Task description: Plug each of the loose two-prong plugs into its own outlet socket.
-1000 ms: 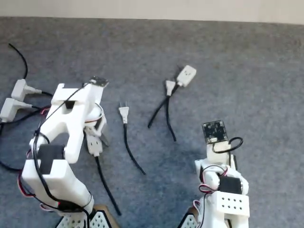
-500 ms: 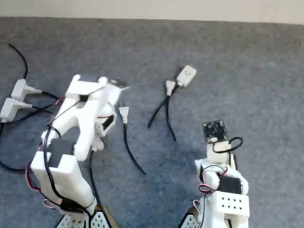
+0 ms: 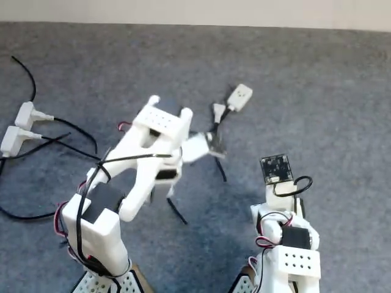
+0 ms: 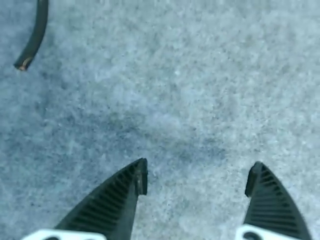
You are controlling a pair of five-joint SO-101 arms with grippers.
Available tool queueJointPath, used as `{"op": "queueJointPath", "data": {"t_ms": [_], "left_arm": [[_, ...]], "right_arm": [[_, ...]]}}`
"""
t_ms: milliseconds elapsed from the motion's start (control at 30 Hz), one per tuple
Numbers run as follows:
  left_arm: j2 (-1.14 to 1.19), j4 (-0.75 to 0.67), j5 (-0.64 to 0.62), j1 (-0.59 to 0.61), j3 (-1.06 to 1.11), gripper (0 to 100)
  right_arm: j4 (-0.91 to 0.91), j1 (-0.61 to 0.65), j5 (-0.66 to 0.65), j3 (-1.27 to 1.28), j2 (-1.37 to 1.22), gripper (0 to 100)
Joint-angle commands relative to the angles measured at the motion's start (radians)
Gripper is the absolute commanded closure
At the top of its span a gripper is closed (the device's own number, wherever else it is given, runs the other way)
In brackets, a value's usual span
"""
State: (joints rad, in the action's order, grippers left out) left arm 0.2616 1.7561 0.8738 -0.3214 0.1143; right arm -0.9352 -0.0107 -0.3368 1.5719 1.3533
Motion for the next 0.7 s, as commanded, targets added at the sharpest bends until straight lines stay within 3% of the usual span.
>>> {"op": "queueJointPath", "data": {"t_ms": [0,133,333,500,667], "left_arm": [[-0.016,0.017,0.012,0.001,0.087,98],[-0.016,-0.034,0.057,0.018,0.194,99],[-0.018,-0.241,0.069,0.013,0.335,99],[-0.018,-0.382,0.069,0.051,0.381,99],[-0.025,-0.43,0.066,0.09,0.369,99]], "right_arm": [[0.024,0.008,0.011,-0.004,0.012,69.8],[0.024,0.008,0.011,-0.004,0.012,69.8],[0.024,0.008,0.011,-0.004,0.012,69.8],[0.024,0.008,0.011,-0.004,0.01,69.8],[0.024,0.025,0.011,-0.002,0.01,69.8]]}}
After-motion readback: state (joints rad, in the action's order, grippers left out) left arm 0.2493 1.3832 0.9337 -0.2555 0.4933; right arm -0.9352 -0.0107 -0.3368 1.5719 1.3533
